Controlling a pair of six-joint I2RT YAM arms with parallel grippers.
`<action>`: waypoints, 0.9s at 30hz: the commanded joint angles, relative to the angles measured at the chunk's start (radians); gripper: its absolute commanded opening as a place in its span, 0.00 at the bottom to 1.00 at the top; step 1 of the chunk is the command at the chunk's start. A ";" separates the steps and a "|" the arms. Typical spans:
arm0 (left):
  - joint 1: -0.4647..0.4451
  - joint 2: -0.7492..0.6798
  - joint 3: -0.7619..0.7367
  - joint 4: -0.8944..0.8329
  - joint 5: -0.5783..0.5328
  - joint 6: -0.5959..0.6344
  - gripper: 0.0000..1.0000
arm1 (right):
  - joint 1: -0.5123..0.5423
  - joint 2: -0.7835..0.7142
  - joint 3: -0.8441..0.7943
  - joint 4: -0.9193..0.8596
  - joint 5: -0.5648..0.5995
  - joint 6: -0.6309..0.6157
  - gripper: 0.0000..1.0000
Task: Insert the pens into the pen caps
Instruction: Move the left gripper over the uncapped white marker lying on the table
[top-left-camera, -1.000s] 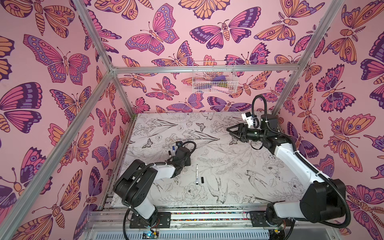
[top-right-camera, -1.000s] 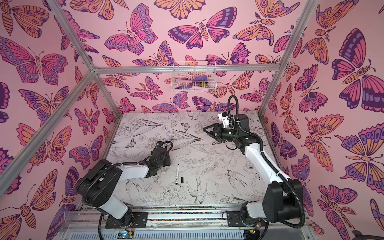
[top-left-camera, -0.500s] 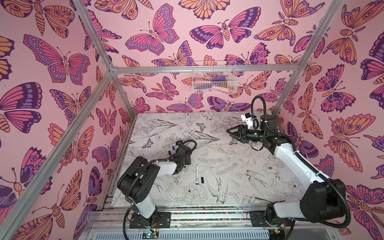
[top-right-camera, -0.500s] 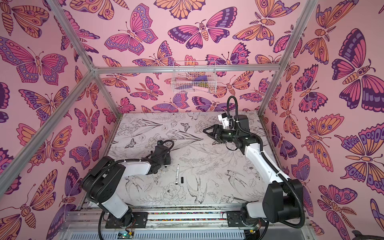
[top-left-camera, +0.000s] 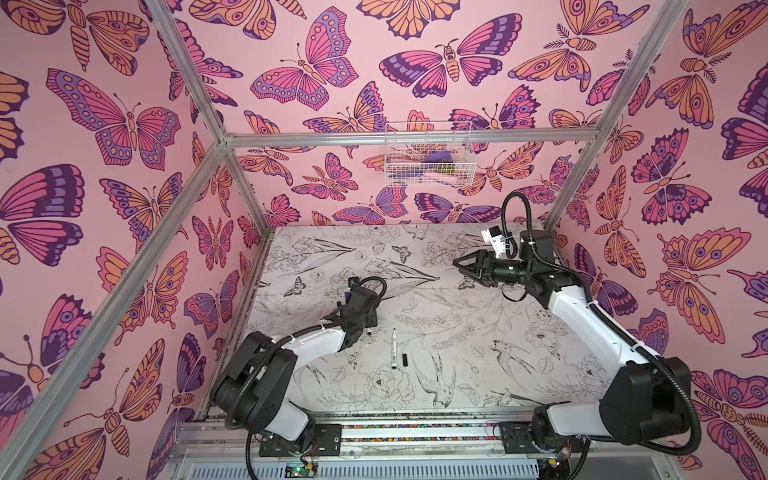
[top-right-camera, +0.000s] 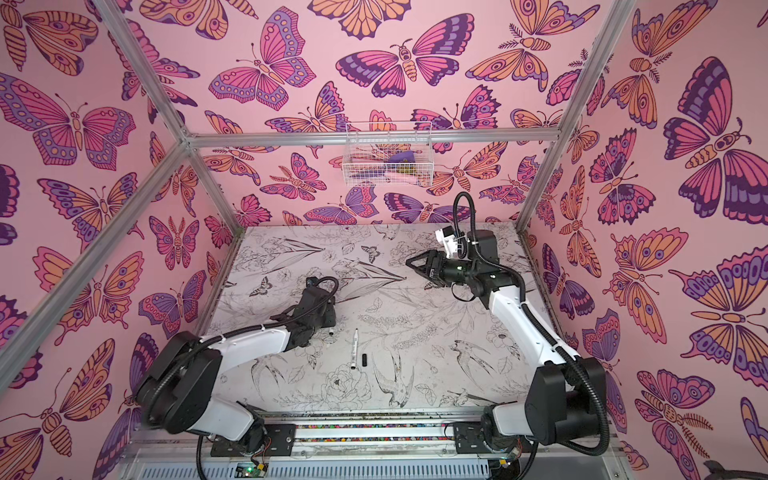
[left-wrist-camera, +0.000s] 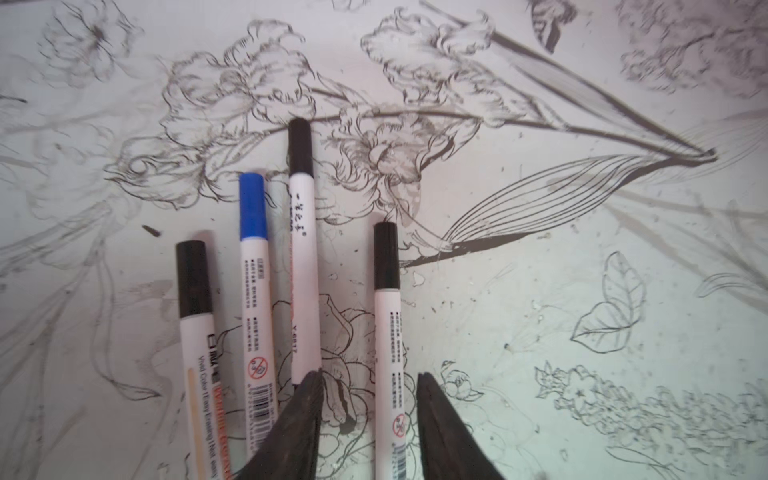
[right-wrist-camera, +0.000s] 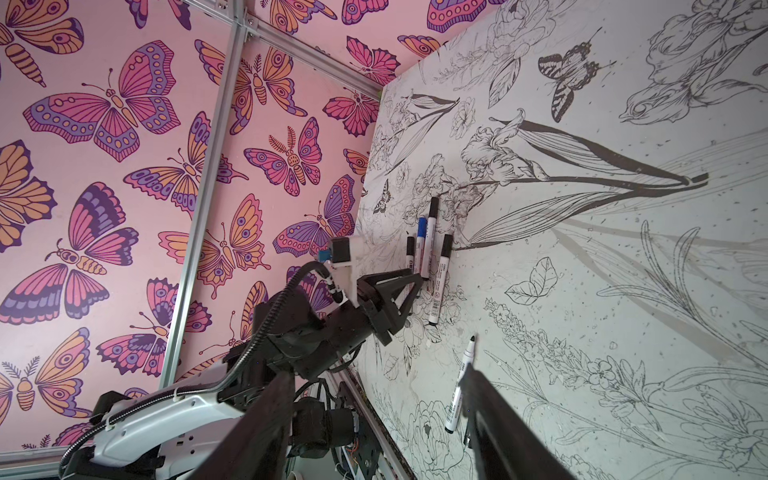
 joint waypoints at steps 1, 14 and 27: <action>-0.019 -0.086 0.032 -0.086 -0.064 0.035 0.44 | 0.005 0.019 0.024 0.032 -0.011 0.009 0.67; -0.272 -0.165 0.039 -0.185 0.077 0.233 0.50 | 0.011 0.032 0.037 0.026 -0.012 -0.001 0.66; -0.340 -0.039 0.030 -0.187 0.198 0.289 0.58 | 0.015 0.018 0.058 -0.074 0.018 -0.073 0.66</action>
